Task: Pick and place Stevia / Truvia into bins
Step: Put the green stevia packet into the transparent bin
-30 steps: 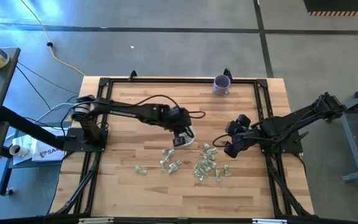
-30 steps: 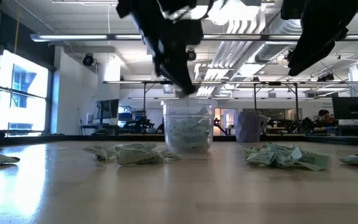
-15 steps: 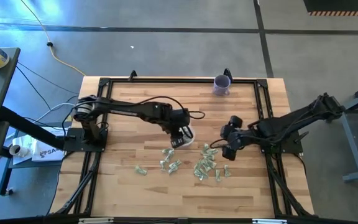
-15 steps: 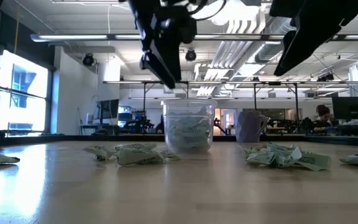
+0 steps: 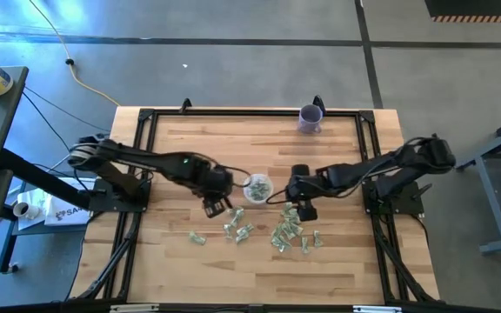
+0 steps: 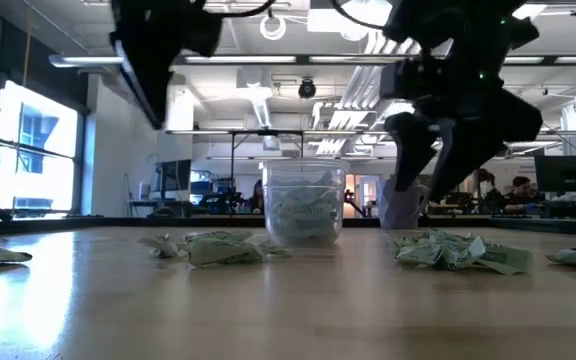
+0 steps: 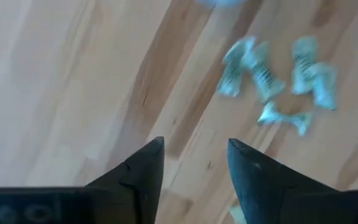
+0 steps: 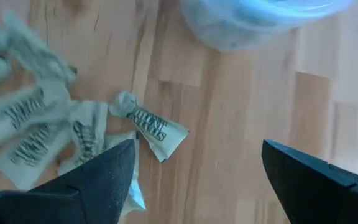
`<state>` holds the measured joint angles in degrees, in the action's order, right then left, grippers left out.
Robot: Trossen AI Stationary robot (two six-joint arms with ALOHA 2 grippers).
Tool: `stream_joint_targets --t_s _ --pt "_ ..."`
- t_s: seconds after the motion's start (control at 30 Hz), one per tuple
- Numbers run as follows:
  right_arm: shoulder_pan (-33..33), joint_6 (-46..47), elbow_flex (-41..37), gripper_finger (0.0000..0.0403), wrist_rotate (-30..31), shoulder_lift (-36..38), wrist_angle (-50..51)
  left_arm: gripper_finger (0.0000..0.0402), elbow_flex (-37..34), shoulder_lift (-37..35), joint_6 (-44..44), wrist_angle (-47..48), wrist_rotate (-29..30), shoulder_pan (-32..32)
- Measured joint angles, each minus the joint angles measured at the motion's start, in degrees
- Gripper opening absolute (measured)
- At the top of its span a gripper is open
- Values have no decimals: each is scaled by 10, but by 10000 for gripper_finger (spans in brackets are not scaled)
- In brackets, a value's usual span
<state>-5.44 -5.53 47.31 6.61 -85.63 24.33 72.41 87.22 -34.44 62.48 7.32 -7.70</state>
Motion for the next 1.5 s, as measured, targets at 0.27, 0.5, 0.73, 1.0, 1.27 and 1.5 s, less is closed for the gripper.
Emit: stream_joint_targets --t_s 0.27,0.5,0.73,1.0,1.27,1.5 --pt "41 -61 0 285 -72 -59 -23 198 -162 -105 -152 -102 11 -6" --pt "48 -70 0 260 -114 -88 -48 195 -187 -131 -164 -116 46 -5" --pt "48 -66 0 259 -117 -117 -85 195 -187 -132 -164 -123 40 24" --pt "51 -22 1 226 -123 -123 -74 195 -187 -131 -165 -131 39 28" --pt "68 6 1 96 -113 -124 -71 195 -187 -131 -172 -136 42 28" --pt "93 54 -1 11 -109 -82 -29 195 -187 -131 -194 -135 54 29"
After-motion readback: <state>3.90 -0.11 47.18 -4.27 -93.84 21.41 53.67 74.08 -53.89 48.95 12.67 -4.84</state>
